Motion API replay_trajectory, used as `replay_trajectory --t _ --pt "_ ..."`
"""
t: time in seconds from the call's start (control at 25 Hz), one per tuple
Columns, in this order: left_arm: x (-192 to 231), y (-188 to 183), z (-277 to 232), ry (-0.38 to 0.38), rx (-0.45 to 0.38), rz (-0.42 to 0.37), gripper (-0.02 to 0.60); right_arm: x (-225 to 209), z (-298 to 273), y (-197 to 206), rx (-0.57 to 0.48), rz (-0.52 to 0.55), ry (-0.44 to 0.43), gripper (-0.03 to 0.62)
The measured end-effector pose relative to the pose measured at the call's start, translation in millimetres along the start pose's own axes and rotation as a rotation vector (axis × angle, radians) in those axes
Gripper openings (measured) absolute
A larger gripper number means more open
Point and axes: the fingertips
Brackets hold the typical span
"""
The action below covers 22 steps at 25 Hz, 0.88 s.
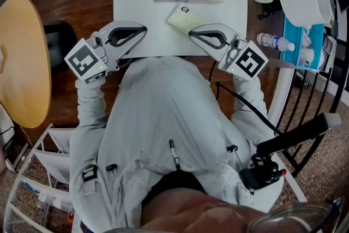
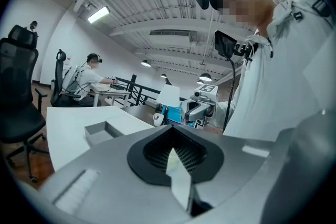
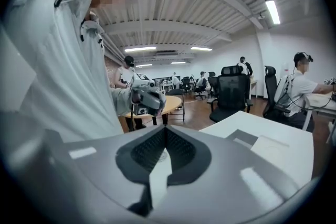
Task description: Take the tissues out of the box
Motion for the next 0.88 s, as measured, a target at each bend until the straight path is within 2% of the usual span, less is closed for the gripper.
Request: replay_trajectory --t 0.88 --pt "-3 6 1 0.001 0.021 0.009 0.008 -5 0 8 0.026 -0.002 0.011 0.002"
Point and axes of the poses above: the fingertips, and each gripper's own axes: z backward along the fingers, x to its left, y out of its underside, and after that the axes turned 6 degrees about -y, right-handed
